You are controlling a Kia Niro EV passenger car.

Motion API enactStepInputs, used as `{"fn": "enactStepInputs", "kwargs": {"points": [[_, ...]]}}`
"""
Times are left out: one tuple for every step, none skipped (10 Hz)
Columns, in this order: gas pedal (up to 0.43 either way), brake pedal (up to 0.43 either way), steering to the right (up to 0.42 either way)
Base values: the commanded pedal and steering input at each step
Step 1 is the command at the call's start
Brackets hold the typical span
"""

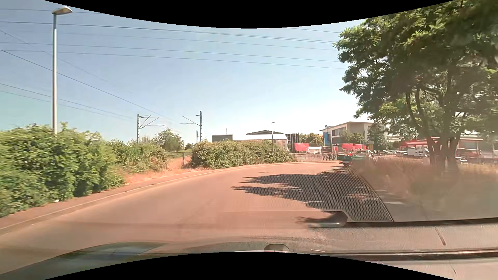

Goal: Follow the waypoints while adhering to traffic rules and regulations

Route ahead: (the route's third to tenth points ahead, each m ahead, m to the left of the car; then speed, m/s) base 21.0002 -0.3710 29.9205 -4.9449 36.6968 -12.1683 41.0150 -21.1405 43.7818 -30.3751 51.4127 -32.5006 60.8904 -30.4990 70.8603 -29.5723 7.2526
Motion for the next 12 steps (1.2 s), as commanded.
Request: {"fn": "enactStepInputs", "kwargs": {"points": [[0.039, 0.0, 0.041], [0.039, 0.0, 0.041], [0.039, 0.0, 0.044], [0.028, 0.0, 0.047], [0.028, 0.0, 0.049], [0.028, 0.0, 0.051], [0.028, 0.0, 0.055], [0.028, 0.0, 0.059], [0.028, 0.0, 0.063], [0.028, 0.0, 0.068], [0.028, 0.0, 0.074], [0.028, 0.0, 0.079]]}}
